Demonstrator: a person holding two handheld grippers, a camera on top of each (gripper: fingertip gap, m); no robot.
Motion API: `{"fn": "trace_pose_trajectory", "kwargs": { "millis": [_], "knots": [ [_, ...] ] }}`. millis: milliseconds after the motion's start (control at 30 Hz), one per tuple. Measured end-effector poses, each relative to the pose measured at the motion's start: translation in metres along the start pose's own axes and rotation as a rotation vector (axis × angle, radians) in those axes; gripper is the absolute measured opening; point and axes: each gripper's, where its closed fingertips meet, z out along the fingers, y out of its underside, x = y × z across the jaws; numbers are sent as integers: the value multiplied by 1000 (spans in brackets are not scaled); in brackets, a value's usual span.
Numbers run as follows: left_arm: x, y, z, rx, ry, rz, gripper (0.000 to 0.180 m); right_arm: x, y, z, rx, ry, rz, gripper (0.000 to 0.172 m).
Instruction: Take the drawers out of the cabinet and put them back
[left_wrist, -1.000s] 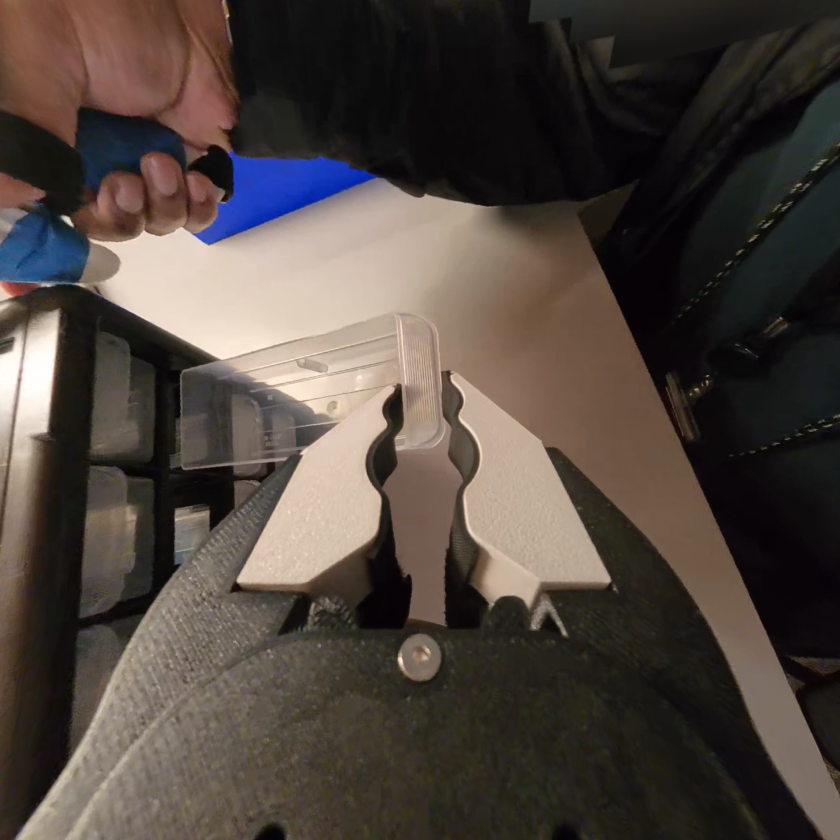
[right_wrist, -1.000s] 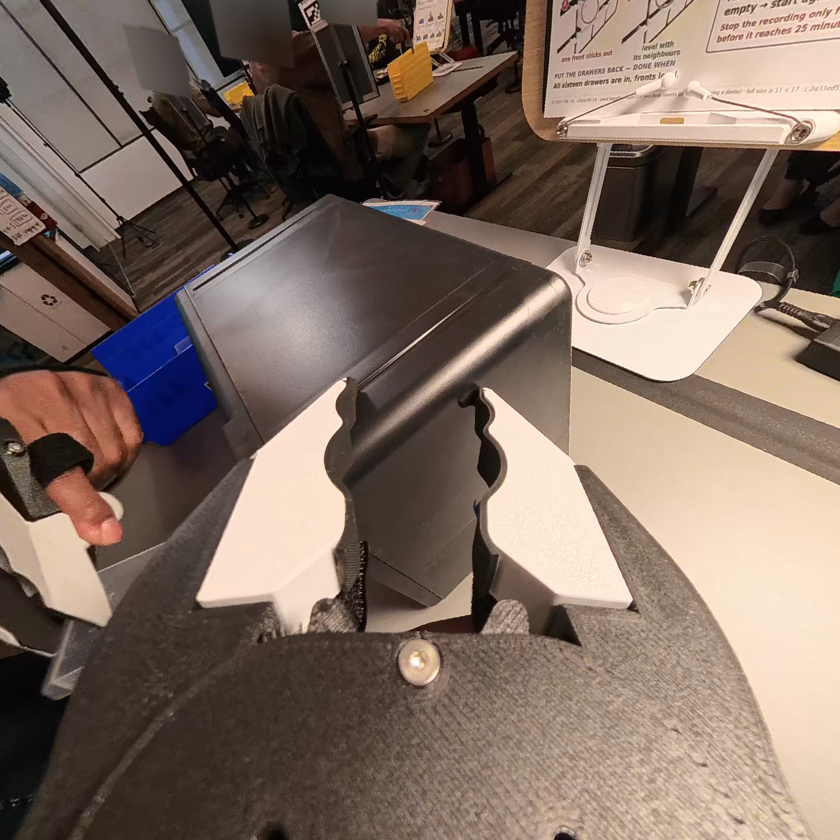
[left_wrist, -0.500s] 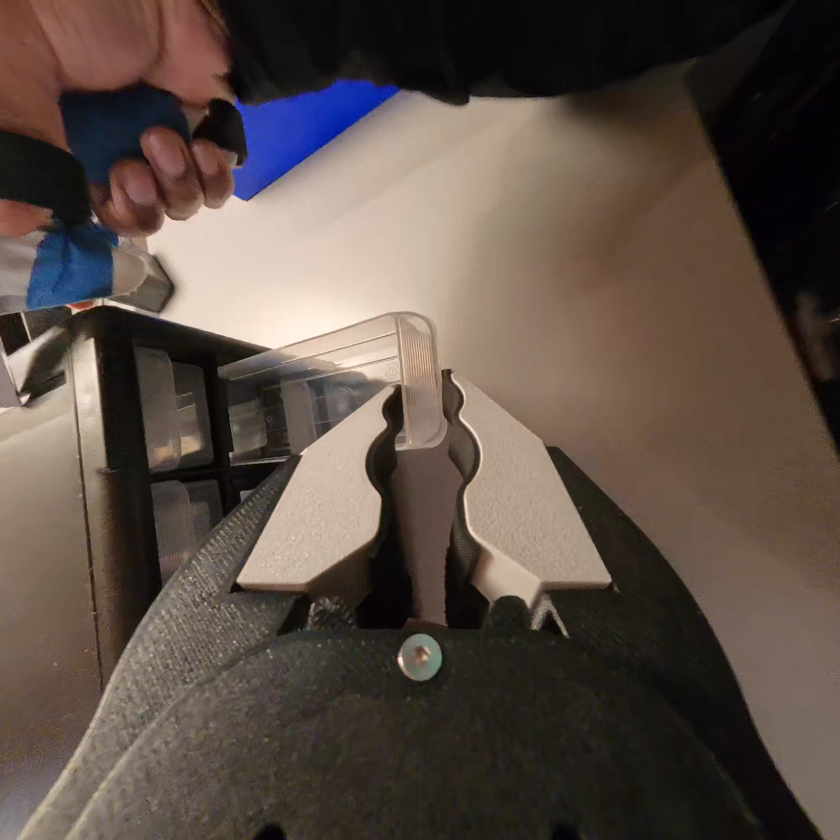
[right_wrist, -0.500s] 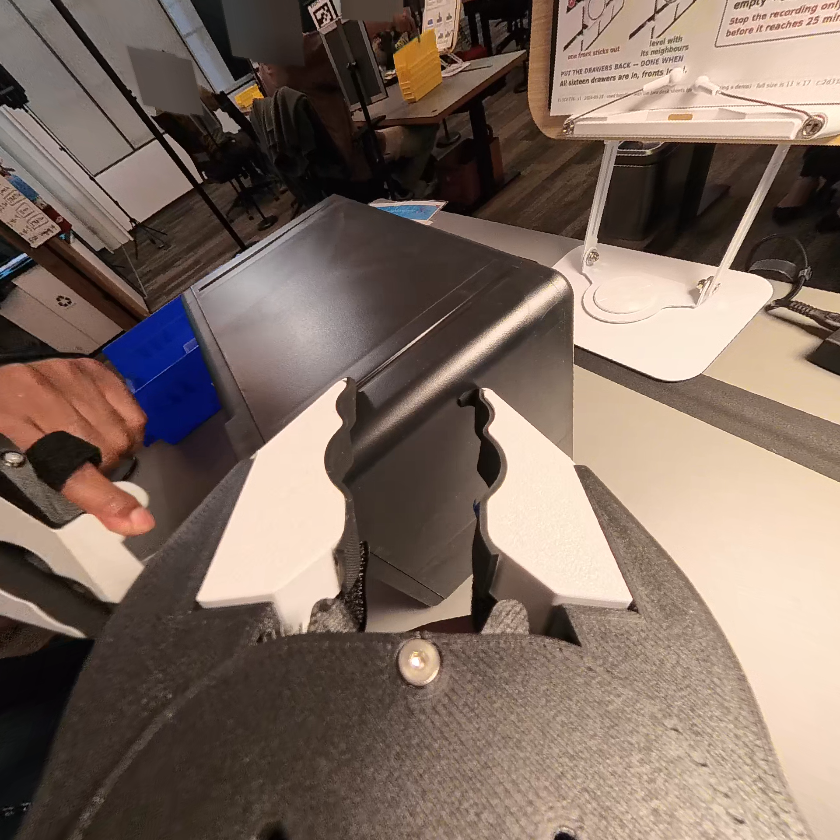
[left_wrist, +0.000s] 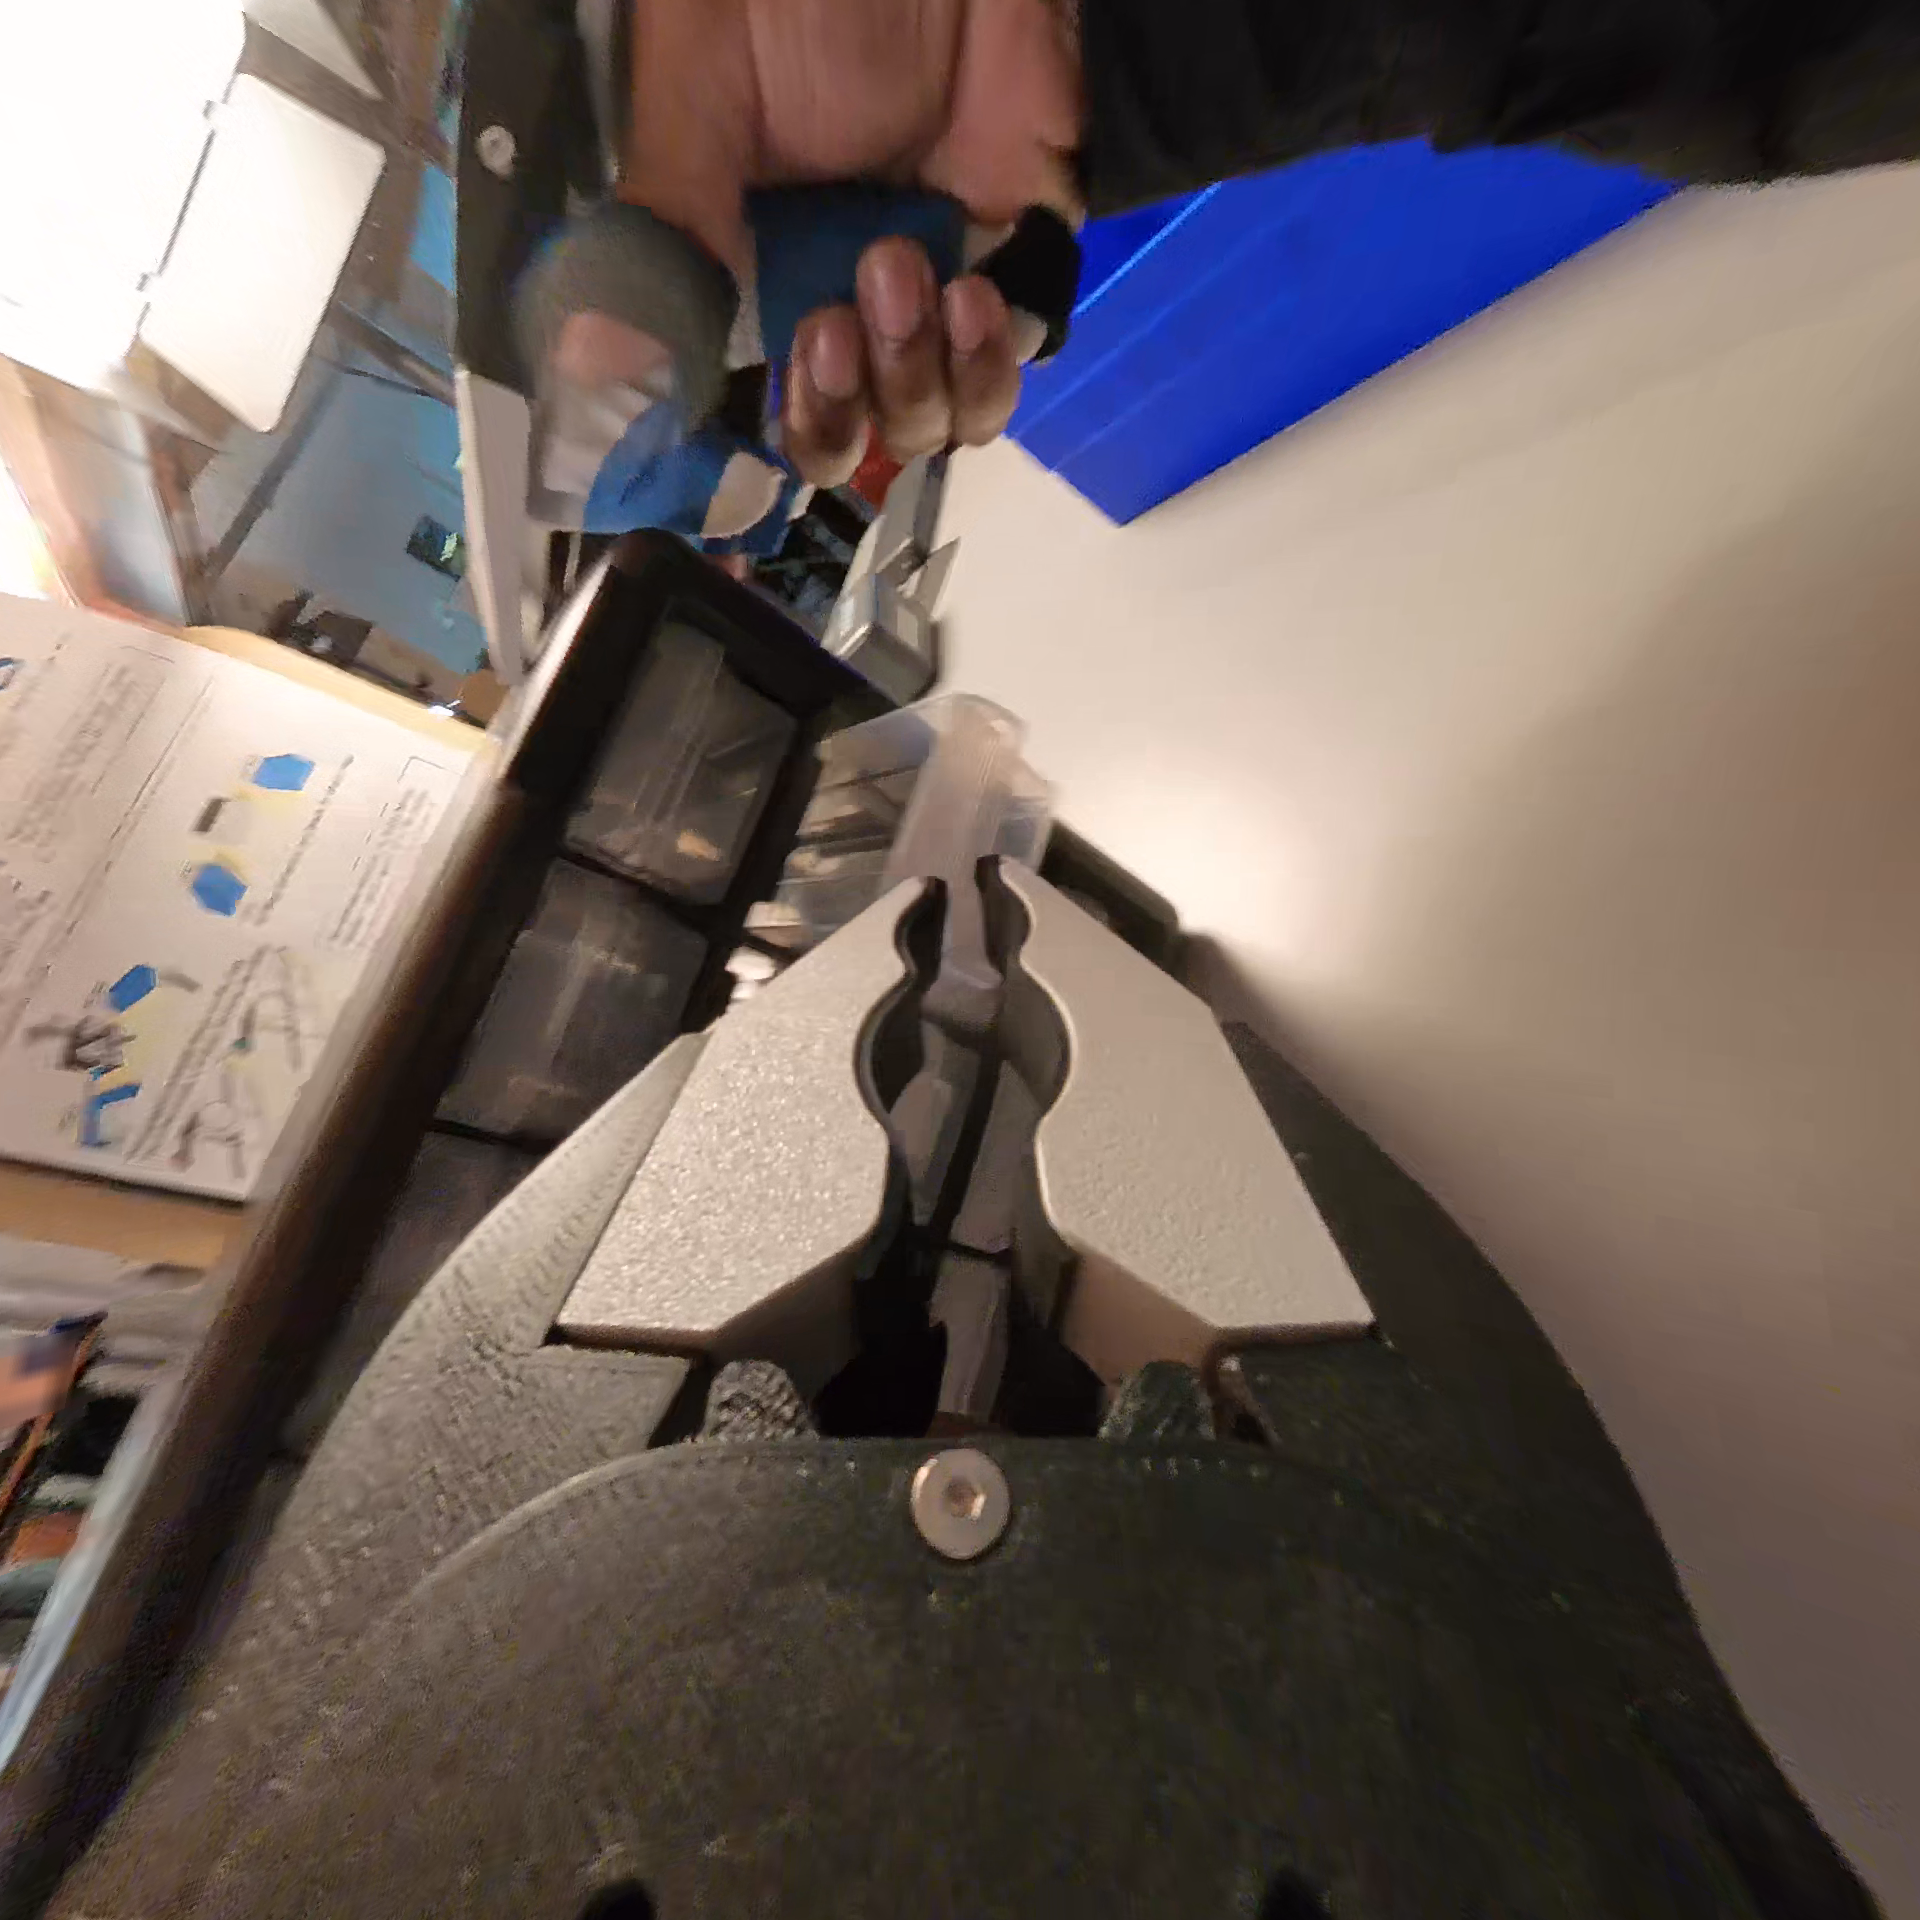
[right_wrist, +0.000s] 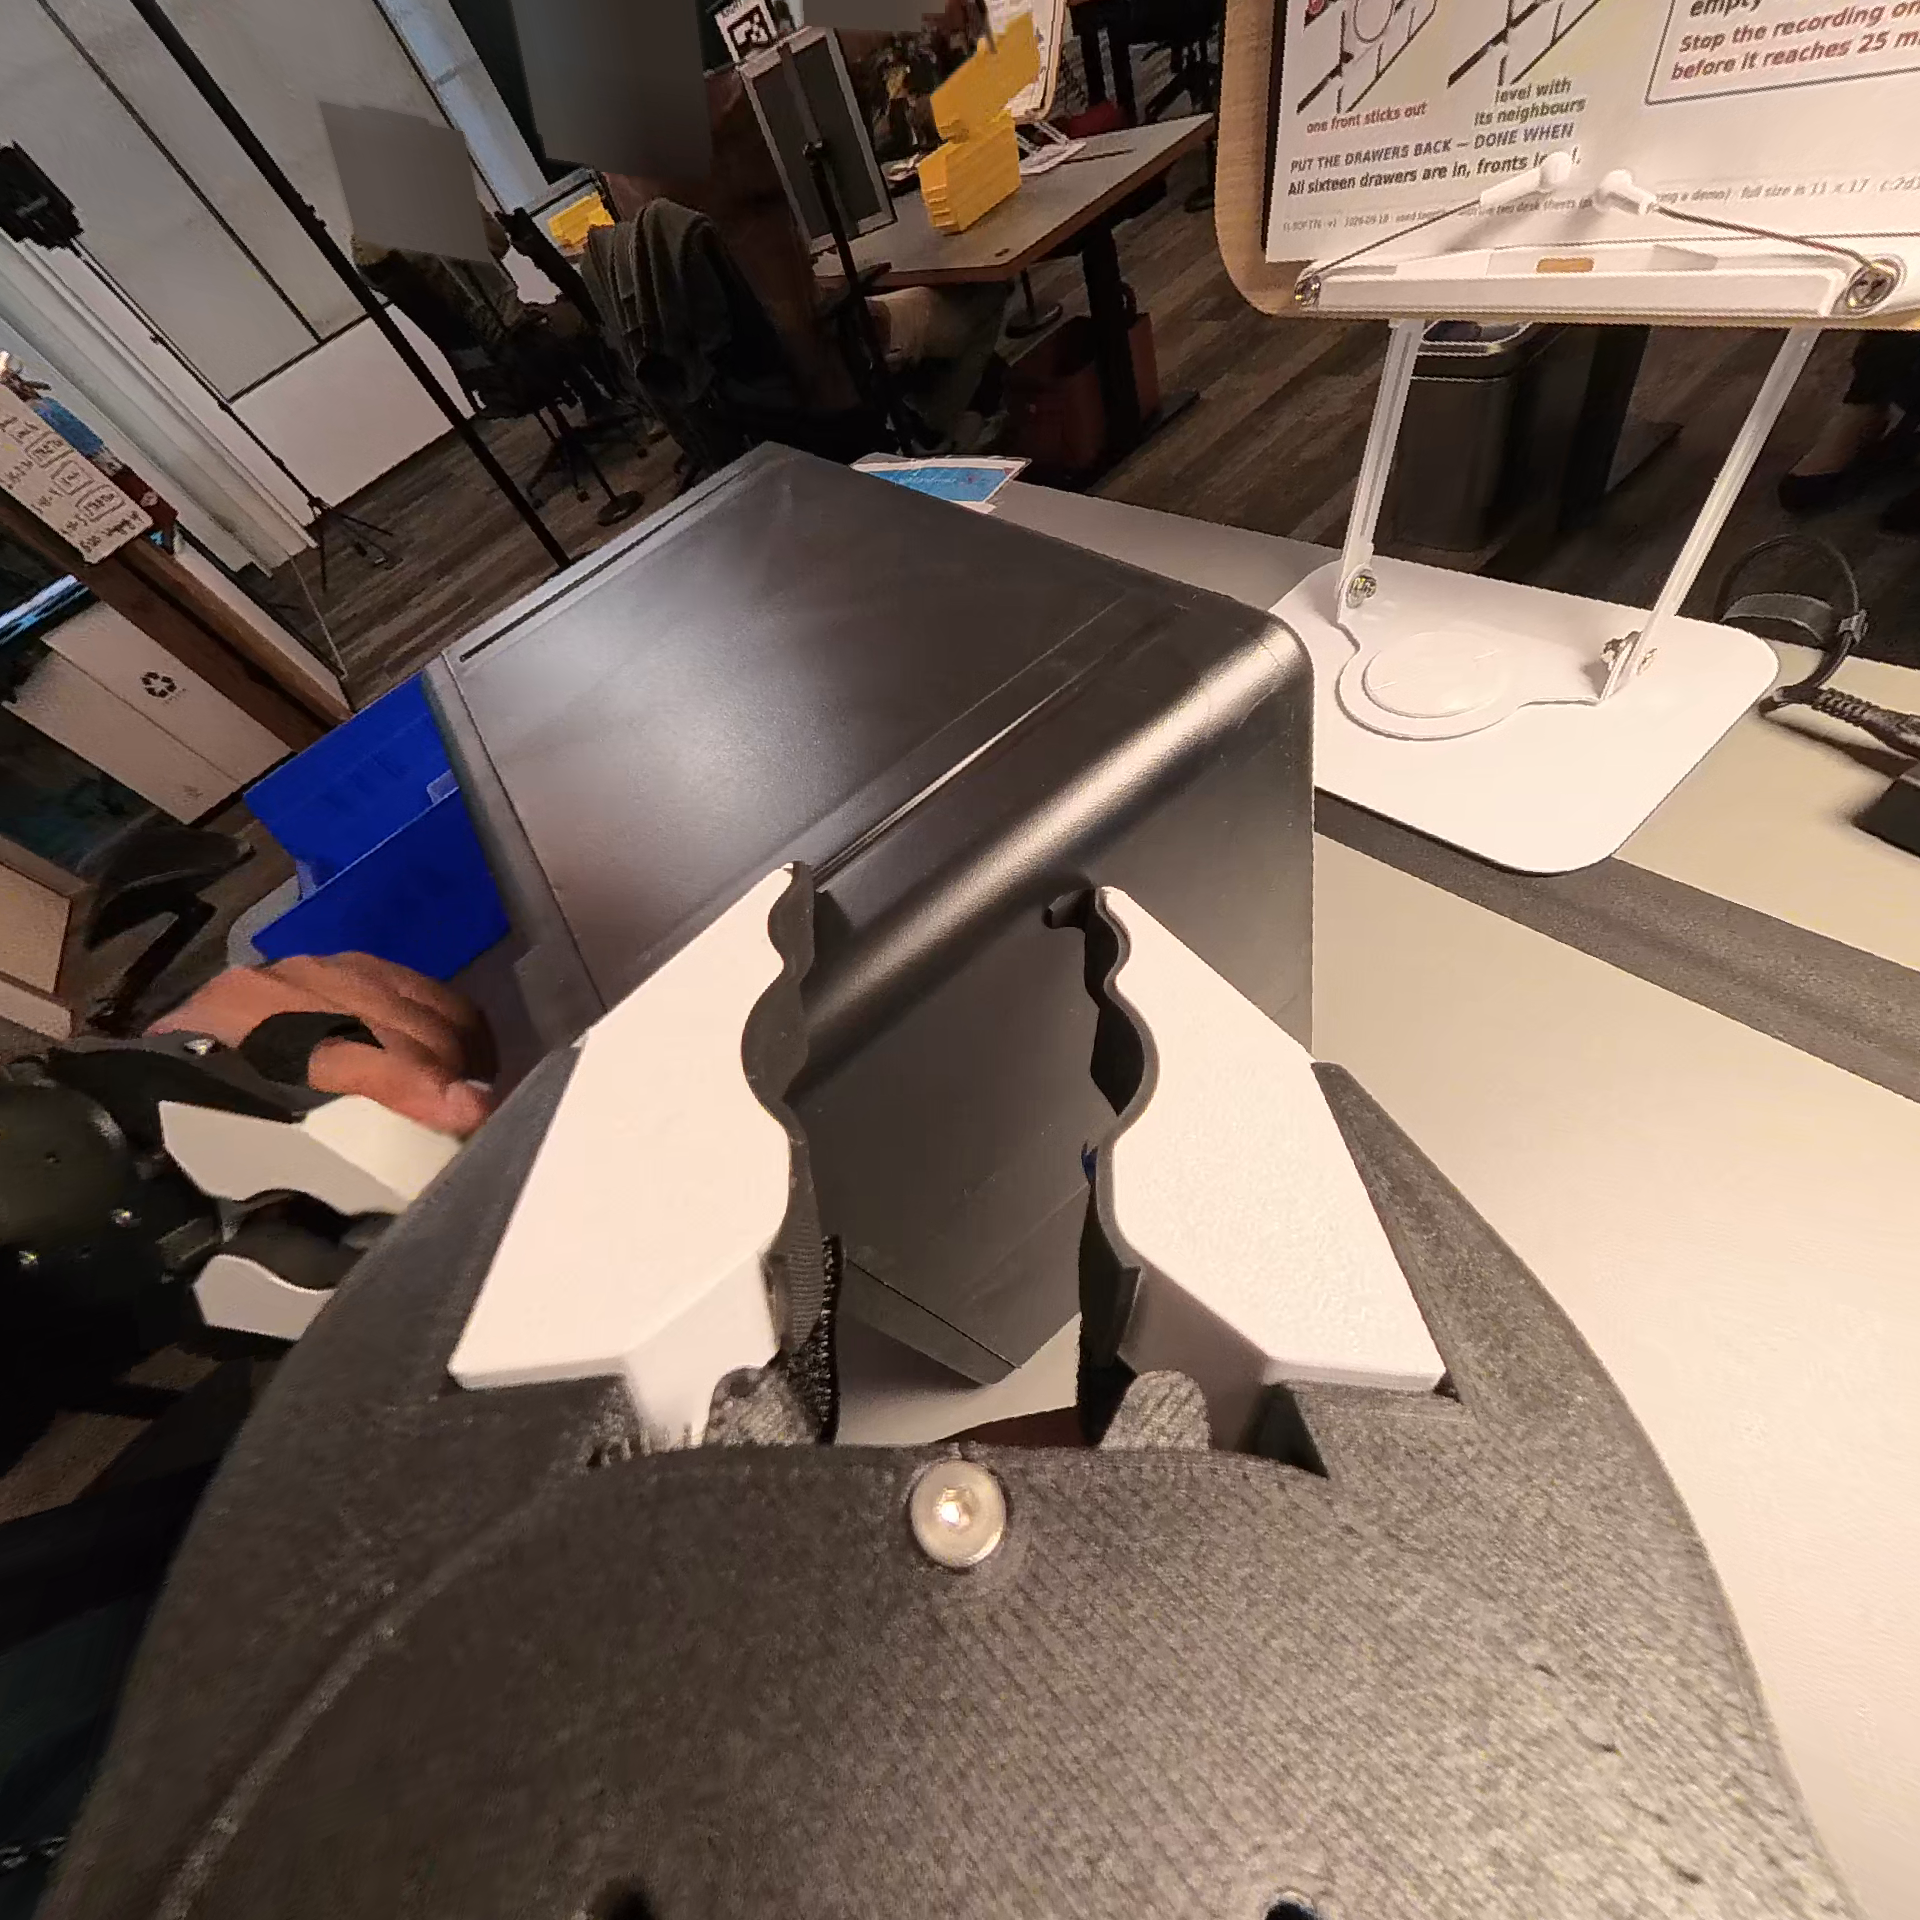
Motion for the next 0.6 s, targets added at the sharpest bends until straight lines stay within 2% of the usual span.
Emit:
{"fn": "trace_pose_trajectory", "kwargs": {
  "millis": [100, 433, 500, 600],
  "knots": [
    [13, -1, 0, 6, 58, -37, 2, 0, 0, 0, 0, -6, 2, 55],
    [-17, 22, 49, -74, -66, -195, 2, 0, 0, 0, 3, 1, 0, 54],
    [-14, 21, 53, -47, -48, -250, 6, 0, 0, 0, 2, 2, -1, 54],
    [-7, 20, 42, -22, -34, -296, 21, 0, 1, 0, 2, 2, -3, 54]
  ]
}}
